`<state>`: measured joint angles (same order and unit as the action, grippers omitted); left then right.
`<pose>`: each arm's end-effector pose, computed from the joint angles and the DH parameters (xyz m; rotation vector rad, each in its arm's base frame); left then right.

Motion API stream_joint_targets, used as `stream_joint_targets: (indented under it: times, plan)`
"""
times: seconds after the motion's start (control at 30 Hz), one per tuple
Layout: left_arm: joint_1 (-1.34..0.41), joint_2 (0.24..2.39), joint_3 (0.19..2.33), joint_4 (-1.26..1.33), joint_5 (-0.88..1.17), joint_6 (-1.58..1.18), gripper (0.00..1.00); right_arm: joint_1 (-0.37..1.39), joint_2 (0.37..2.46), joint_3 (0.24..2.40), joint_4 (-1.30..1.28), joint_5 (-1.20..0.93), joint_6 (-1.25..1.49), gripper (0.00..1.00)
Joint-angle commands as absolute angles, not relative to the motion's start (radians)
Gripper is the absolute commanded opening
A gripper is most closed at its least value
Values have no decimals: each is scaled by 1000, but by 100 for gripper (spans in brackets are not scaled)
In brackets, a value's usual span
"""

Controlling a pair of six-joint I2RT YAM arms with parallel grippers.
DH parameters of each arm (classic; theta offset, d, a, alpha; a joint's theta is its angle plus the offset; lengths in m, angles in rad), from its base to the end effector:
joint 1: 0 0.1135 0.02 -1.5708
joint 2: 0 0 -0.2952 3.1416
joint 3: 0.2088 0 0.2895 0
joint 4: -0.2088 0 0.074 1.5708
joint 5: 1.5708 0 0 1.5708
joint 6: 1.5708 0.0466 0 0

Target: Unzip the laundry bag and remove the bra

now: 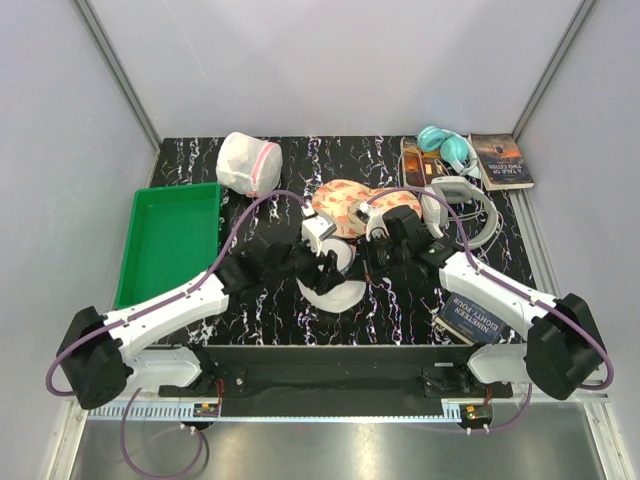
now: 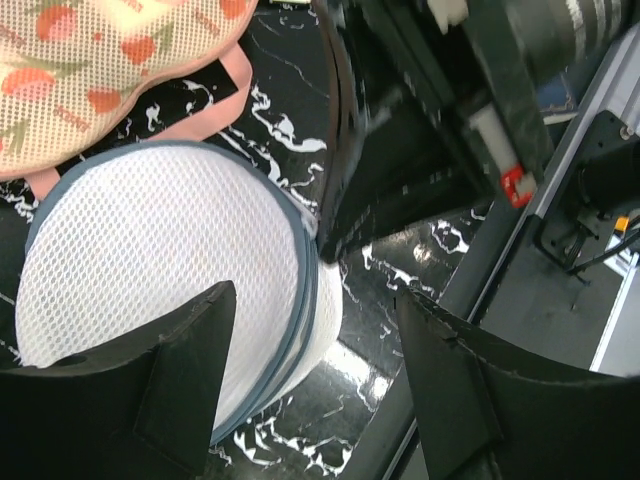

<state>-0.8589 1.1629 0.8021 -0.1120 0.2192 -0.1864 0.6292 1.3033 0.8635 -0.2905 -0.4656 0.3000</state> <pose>0.1853 -0.2303 0.2862 0.8430 1.9746 -0.8584 0.2383 0.1993 0.2548 -0.6456 2.3314 0.9916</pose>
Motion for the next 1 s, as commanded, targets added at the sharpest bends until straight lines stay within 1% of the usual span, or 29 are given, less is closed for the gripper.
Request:
stream_joint_targets:
  times: [0.0, 0.07, 0.13, 0.2, 0.27, 0.3, 0.4, 0.5, 0.53, 0.57, 0.63, 0.67, 0.7, 0.97]
  plan:
    - [-862, 1206, 857, -46, 201, -207, 69, 652, 1272, 873, -285, -482, 314, 0]
    - [-862, 1223, 858, -44, 202, -206, 68, 658, 1266, 874, -285, -482, 316, 0]
    - [-862, 1230, 851, -46, 204, -209, 65, 661, 1262, 874, -285, -482, 319, 0]
    - [-862, 1230, 838, -48, 201, -213, 60, 661, 1258, 874, -285, -479, 321, 0]
    - [-862, 1227, 819, -43, 195, -215, 57, 663, 1259, 874, -285, -480, 322, 0]
    - [-862, 1227, 816, -41, 193, -215, 52, 663, 1258, 874, -285, -480, 322, 0]
    - [-862, 1233, 804, -35, 193, -212, 46, 663, 1261, 877, -287, -482, 321, 0]
    - [-862, 1242, 802, -35, 187, -209, 34, 661, 1266, 882, -285, -485, 322, 0]
    - [-862, 1246, 801, -35, 186, -207, 26, 663, 1266, 881, -285, -486, 322, 0]
    - [-862, 1247, 799, -35, 177, -209, 21, 663, 1264, 881, -285, -486, 322, 0]
    - [-862, 1253, 801, -38, 173, -203, 12, 663, 1262, 879, -285, -486, 322, 0]
    - [-862, 1255, 801, -37, 173, -201, 3, 663, 1264, 879, -285, -485, 321, 0]
    - [-862, 1255, 799, -37, 172, -195, 0, 663, 1266, 879, -285, -485, 322, 0]
    - [-862, 1243, 770, -37, 202, -135, 0, 663, 1305, 893, -298, -457, 333, 0]
